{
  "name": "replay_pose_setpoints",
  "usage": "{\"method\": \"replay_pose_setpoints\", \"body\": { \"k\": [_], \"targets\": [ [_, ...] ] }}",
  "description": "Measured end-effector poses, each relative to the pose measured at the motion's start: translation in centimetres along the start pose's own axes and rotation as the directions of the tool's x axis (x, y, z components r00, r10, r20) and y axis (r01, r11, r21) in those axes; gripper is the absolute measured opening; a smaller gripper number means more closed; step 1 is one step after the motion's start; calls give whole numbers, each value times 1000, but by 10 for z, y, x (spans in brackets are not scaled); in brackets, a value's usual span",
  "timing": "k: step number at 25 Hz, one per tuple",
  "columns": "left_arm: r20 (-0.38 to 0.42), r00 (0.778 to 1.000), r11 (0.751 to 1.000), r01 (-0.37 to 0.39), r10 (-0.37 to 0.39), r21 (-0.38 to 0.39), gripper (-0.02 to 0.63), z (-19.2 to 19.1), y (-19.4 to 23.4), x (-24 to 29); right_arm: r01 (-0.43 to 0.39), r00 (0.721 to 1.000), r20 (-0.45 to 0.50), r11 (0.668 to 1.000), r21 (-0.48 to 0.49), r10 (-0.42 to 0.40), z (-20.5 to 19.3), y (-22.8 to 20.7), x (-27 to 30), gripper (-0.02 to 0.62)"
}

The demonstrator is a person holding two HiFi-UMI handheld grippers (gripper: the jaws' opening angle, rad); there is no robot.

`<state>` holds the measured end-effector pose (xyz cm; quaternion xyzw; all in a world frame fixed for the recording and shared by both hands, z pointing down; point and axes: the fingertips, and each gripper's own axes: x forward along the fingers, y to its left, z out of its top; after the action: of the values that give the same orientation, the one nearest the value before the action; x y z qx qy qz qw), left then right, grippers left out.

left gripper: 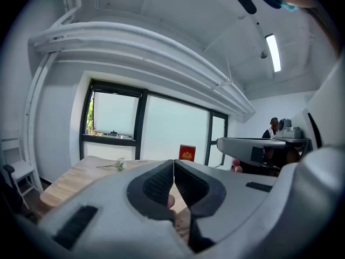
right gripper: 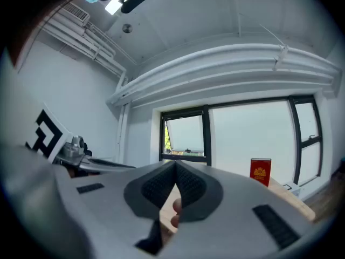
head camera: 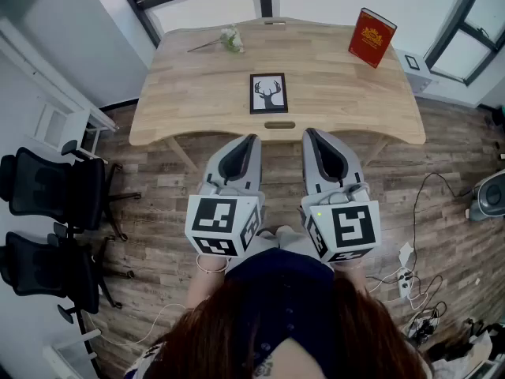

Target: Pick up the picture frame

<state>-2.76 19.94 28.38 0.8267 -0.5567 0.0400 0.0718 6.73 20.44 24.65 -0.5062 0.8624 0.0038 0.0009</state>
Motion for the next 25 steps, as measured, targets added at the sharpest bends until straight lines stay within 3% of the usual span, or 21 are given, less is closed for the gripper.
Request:
{"method": "replay_pose_setpoints", "body": {
  "k": [25],
  "targets": [
    [-10,999,999,-43,43,-9,29,0,-1,71,-45,999,1,999,-6,45,-12,-56,39,25]
  ]
}}
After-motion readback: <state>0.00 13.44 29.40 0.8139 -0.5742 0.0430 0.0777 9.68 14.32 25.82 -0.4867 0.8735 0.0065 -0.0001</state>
